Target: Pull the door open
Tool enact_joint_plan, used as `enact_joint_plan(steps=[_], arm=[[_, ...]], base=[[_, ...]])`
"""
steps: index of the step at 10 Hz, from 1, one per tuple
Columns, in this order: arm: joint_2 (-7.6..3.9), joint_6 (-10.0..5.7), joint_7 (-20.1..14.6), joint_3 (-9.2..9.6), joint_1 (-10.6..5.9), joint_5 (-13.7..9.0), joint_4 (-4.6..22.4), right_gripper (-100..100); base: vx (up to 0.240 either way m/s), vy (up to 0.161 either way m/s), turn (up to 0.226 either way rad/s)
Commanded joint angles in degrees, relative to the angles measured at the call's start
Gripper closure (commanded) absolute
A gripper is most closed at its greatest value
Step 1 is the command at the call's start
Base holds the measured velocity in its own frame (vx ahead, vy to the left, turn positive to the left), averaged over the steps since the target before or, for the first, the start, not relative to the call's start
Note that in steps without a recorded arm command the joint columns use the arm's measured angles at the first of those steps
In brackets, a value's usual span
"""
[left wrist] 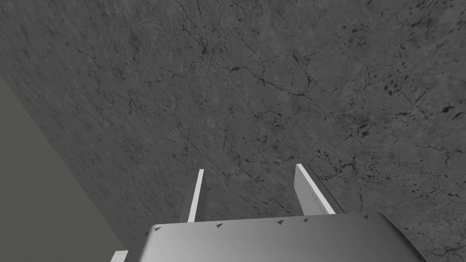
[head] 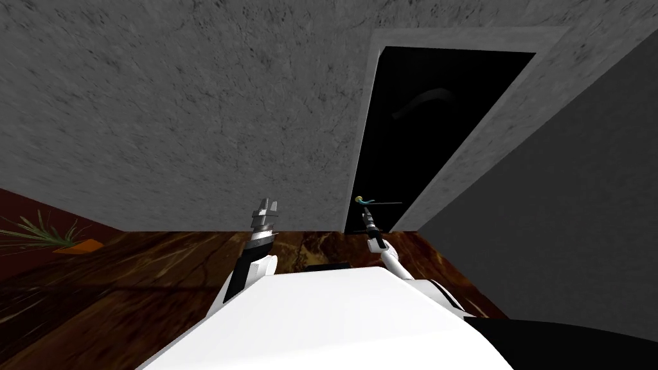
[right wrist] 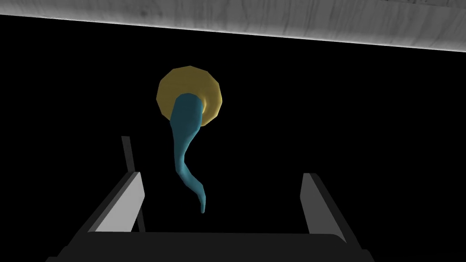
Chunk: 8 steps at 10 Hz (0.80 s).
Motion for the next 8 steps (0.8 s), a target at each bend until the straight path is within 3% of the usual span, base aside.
enact_joint_plan(steps=[1,5,8], arm=[[-0.29,0.04,-0.1,-0.04,-0.75,0.0,1.6,-100],[-1.39,-0.39,-0.4,-0.19,-4.24,0.0,9.2,-100],[-1.61,-0.48,-0.5,-0.22,-4.93,0.0,10.7,-100]], base=[[-0.003,-0.094,0.116],[-0.009,-0.162,0.151],[-0.010,-0.097,0.065]])
